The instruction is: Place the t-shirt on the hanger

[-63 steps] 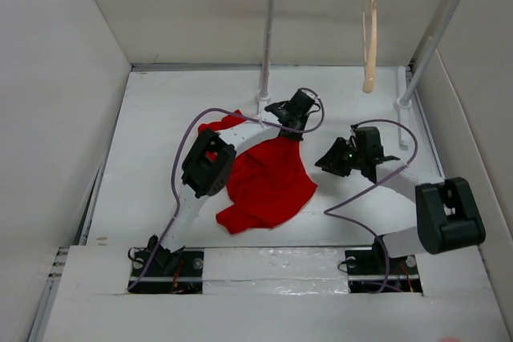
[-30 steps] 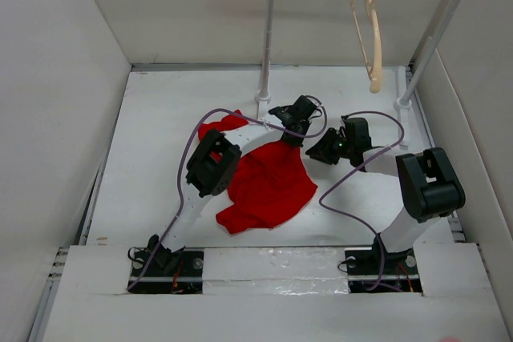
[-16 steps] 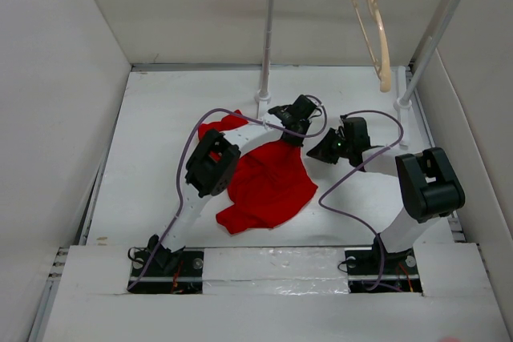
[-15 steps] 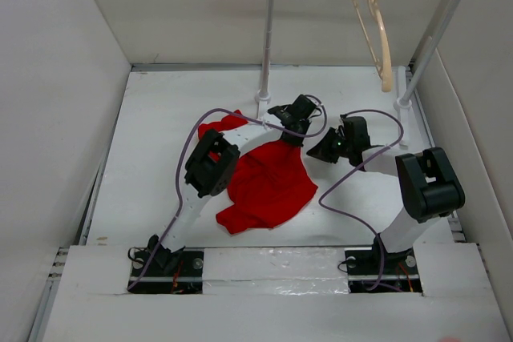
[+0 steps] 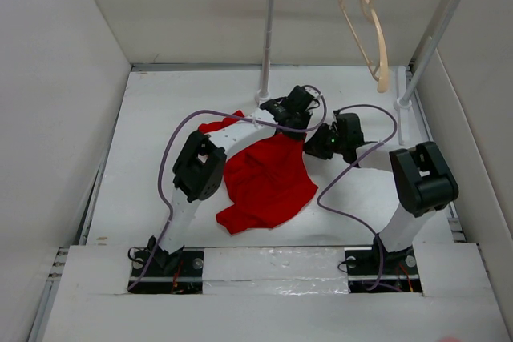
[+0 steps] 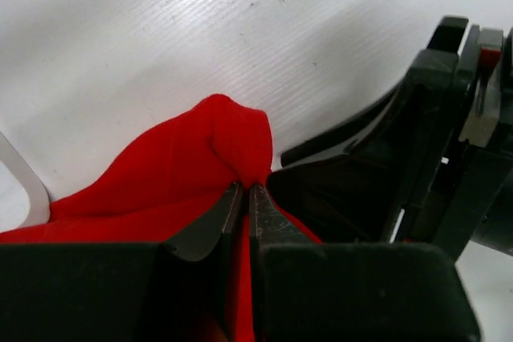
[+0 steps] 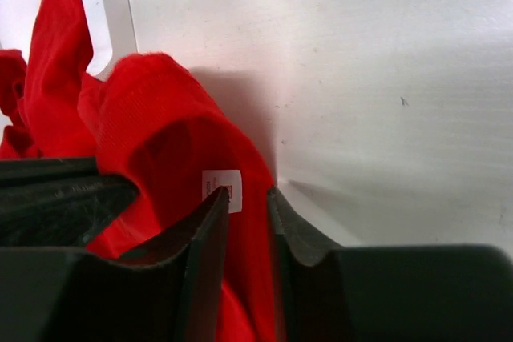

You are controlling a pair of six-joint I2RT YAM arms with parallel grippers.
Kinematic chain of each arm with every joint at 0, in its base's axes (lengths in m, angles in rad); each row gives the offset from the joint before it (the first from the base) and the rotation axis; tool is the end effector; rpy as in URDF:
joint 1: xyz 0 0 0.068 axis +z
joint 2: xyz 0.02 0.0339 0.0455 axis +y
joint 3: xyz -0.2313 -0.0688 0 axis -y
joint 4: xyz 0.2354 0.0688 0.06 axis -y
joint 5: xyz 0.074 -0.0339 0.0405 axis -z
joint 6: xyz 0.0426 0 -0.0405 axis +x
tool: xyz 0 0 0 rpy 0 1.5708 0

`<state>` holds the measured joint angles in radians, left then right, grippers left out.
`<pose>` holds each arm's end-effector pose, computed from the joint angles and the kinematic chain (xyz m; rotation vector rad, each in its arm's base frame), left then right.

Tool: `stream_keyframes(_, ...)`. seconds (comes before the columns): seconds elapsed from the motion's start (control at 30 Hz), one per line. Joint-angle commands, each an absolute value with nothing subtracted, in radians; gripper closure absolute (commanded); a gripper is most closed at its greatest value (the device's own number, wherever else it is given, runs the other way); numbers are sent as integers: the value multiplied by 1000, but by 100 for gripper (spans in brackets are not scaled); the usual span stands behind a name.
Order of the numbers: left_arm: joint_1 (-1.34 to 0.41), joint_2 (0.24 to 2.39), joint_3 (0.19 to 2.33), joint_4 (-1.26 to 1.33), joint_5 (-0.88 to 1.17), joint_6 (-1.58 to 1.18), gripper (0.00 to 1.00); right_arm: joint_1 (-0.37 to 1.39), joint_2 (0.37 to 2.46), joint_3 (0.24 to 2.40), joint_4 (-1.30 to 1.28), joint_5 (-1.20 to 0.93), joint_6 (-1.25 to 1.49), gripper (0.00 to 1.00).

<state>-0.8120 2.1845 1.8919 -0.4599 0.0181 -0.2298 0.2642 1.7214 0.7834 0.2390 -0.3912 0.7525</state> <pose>0.3304 -0.3496 0.2125 0.6940 2.2837 -0.5338 0.3134 0.1016 0.1149 0.3636 2.3714 0.9551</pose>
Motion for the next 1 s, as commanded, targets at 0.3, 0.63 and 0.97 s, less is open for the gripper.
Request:
stream_keyframes(0.3, -790, 2020, 1813, -443, 84, -273, 100, 302, 1675, 821, 290, -384, 719, 91)
stream_keyframes(0.63, -761, 1845, 1632, -319, 109, -344, 100, 348, 1024, 804, -156, -291, 582, 100)
stream_keyframes(0.97, -752, 1819, 1585, -265, 195, -376, 100, 186, 1199, 1711, -529, -89, 278, 98)
